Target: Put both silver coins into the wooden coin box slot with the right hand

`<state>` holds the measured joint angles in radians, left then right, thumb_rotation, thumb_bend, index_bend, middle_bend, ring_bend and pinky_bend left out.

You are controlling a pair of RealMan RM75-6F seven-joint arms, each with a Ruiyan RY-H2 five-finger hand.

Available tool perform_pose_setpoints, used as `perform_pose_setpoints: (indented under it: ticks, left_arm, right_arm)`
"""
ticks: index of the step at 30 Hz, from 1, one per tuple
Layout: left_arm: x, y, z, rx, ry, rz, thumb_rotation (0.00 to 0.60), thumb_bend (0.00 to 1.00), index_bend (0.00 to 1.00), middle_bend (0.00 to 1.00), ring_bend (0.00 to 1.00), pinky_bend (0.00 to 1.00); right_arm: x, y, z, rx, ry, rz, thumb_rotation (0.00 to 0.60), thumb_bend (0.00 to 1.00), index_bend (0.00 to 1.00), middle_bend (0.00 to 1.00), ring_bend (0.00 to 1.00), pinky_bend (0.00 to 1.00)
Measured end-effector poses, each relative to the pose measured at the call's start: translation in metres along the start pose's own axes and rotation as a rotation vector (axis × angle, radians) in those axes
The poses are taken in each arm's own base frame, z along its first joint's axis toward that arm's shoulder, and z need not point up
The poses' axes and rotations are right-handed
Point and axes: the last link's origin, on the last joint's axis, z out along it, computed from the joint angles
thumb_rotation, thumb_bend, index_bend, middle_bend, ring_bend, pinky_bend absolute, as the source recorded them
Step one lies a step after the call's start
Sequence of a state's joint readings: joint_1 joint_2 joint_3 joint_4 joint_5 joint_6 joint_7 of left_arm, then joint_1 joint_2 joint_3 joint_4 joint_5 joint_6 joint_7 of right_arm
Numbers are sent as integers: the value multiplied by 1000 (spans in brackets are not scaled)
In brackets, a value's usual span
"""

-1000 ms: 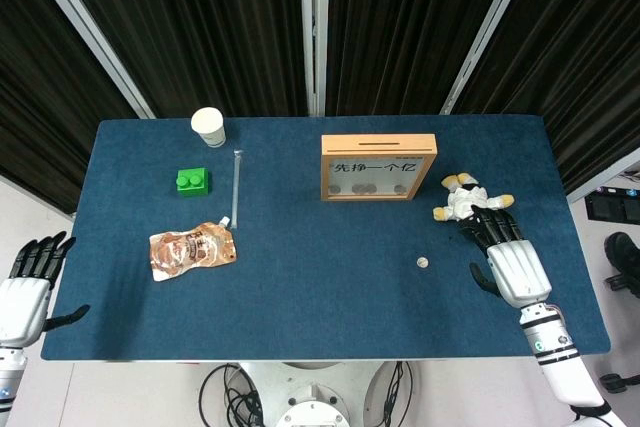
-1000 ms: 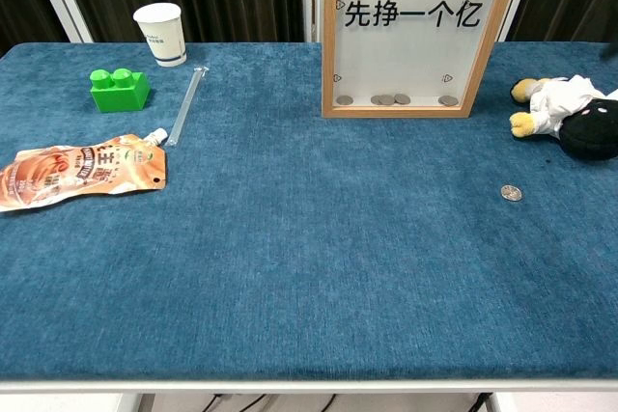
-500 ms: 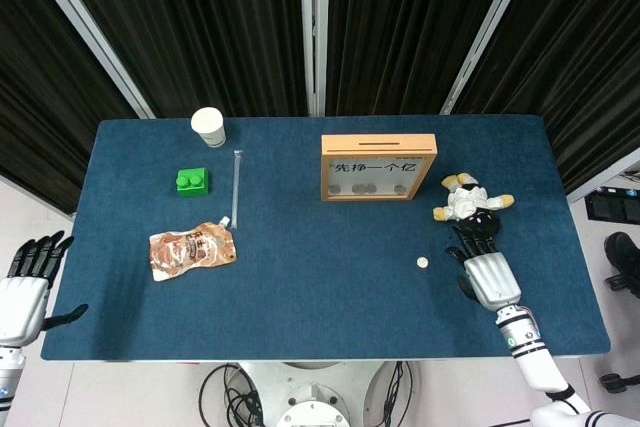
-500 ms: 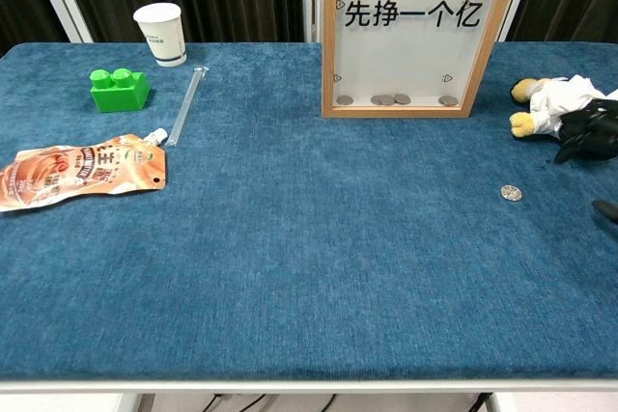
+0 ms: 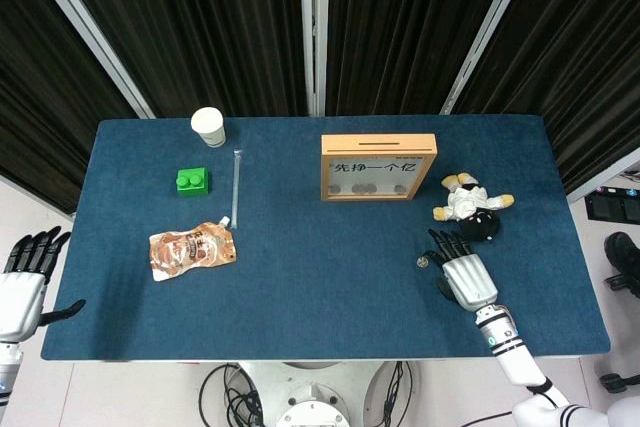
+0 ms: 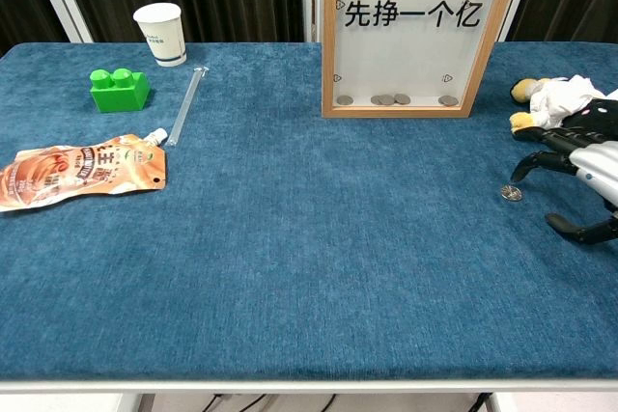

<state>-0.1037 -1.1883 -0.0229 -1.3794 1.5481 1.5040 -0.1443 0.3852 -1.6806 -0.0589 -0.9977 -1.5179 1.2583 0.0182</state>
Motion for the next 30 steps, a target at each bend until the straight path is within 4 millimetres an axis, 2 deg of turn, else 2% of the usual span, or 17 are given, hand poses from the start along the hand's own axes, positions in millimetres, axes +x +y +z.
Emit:
perform_pose_setpoints:
  ticks: [8,19,30]
  left_arm:
    - [-1,-3,0,6,-4,-1,600,23,48,7,0,0]
    - [-2,-6,1,10,-7,-4,600,23,48,8,0,0]
    - [-2,-7,1,11,-9,-7,600,23,48,8,0,0]
  right_arm:
    - [-1,-5,7,2,14,-9,600,350,307,19,0,0]
    - [-4,-9,13,2,25,-1,600,352,419,39,0,0]
    - [-3,-8,15,-9,30,4,600,352,416,40,0,0]
